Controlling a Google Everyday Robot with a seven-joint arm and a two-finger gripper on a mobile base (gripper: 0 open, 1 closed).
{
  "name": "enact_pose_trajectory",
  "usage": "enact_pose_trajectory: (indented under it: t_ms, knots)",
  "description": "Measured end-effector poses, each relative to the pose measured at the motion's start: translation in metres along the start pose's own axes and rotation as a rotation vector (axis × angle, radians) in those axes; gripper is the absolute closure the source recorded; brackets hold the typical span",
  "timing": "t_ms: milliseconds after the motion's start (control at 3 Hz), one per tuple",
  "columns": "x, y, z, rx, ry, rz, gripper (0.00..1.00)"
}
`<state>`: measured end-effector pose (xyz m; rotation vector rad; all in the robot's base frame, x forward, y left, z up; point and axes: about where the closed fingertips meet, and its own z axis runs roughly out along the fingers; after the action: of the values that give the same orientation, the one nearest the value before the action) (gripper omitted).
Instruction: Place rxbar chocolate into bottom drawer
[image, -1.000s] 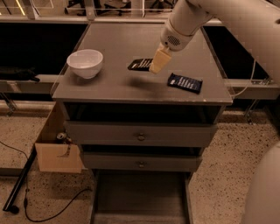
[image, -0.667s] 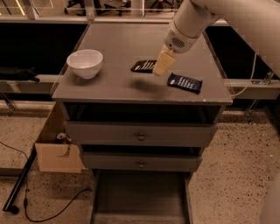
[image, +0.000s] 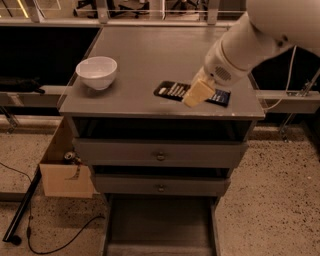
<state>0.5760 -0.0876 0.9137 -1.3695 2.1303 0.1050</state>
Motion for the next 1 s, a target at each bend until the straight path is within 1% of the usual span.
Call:
enact_pose_trajectory:
  t_ms: [333, 667, 1000]
  knots:
    - [0.025, 0.050, -0.011, 0.004, -0.039, 0.045, 1.00]
    - [0.056, 0.074, 0.002, -0.028, 0.000, 0.076, 1.00]
    - [0.055, 0.074, 0.002, -0.028, 0.000, 0.074, 1.00]
